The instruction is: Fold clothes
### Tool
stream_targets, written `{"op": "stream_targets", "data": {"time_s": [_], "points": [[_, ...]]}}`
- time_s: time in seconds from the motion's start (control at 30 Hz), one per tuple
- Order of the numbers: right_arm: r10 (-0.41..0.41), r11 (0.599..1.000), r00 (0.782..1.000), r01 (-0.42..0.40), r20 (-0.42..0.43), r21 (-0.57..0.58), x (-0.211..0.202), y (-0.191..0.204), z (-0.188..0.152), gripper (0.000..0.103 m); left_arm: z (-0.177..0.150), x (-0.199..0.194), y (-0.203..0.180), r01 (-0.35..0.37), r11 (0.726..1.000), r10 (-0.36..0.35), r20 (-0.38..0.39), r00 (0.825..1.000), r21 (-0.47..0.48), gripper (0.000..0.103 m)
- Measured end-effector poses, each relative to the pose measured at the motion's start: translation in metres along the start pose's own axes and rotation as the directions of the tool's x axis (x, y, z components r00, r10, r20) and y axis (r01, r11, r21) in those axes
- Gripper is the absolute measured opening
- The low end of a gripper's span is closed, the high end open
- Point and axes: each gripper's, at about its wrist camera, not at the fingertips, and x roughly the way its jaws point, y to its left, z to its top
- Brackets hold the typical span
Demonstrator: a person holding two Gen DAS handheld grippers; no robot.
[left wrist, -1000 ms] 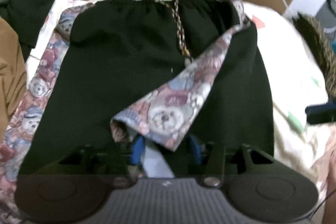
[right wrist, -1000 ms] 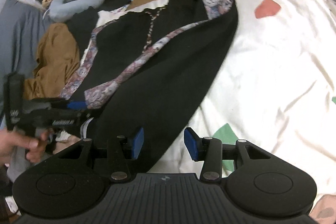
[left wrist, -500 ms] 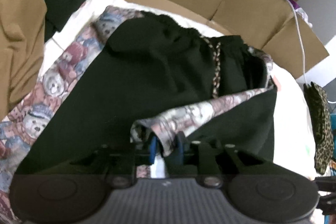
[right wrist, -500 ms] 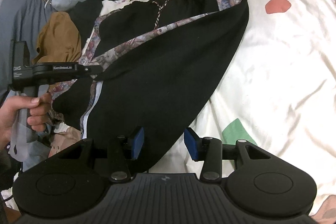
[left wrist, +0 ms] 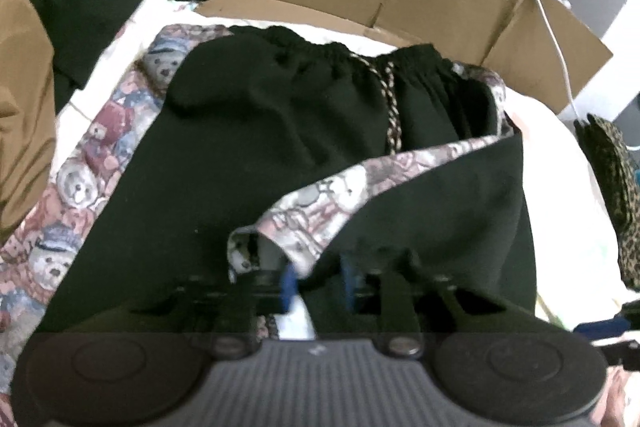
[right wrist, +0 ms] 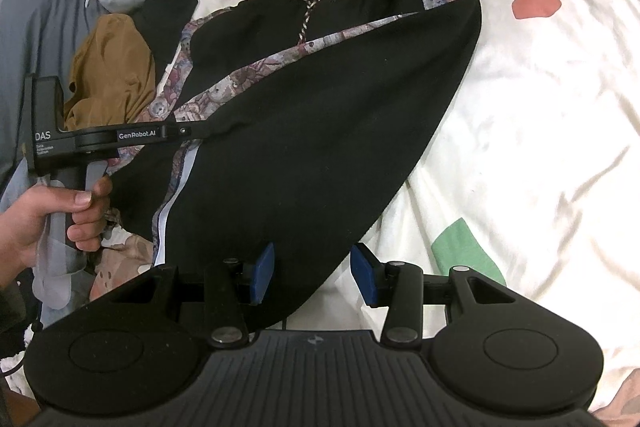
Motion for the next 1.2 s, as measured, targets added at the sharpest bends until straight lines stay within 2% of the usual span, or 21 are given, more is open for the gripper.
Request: {"op": "stream_targets", "data": {"time_s": [0.03, 0.2, 0.4, 0.7, 0.8, 1.0, 1.07, 1.2], "points": [[0.002, 1.000, 1.000, -0.002, 0.003, 0.003, -0.001, -0.001, 0.000, 0.050, 0.000, -0.001, 0.000, 0.006, 1.000, -0.006, -0.006, 1.000, -0.012, 0.006], [0.011, 1.000, 1.000, -0.011, 0.020, 0.019, -0.006, -0.003, 0.003, 0.050, 0.000, -0.012, -0.011, 0.021, 1.000, -0.021, -0.011, 1.000, -0.008, 0.005], [0.038, 0.998, 0.998, -0.041, 0.055, 0.057, -0.014, -0.009, 0.007, 0.050, -0.003, -0.033, -0.030, 0.113, 0.993, -0.114, -0.041, 0.993, -0.032, 0.004], [0.119, 0.978, 0.988, -0.134, 0.100, 0.159, -0.029, -0.017, 0.018, 0.050, -0.021, -0.050, -0.078, 0.291, 0.957, -0.288, -0.114, 0.951, 0.005, 0.004], [0.145, 0.975, 0.983, -0.161, 0.113, 0.153, -0.037, -0.013, 0.021, 0.050, -0.026, -0.046, -0.092, 0.327, 0.945, -0.321, -0.143, 0.936, 0.020, 0.004], [0.201, 0.953, 0.976, -0.214, 0.082, 0.213, -0.032, -0.014, 0.020, 0.050, -0.028, -0.048, -0.110, 0.371, 0.927, -0.359, -0.148, 0.921, 0.061, 0.004], [0.223, 0.940, 0.973, -0.232, 0.066, 0.251, -0.027, -0.018, 0.016, 0.050, -0.030, -0.052, -0.116, 0.385, 0.920, -0.370, -0.156, 0.916, 0.078, 0.004], [0.275, 0.900, 0.961, -0.272, 0.041, 0.340, -0.015, -0.027, 0.009, 0.050, -0.036, -0.053, -0.130, 0.437, 0.893, -0.416, -0.178, 0.892, 0.106, 0.004]]}}
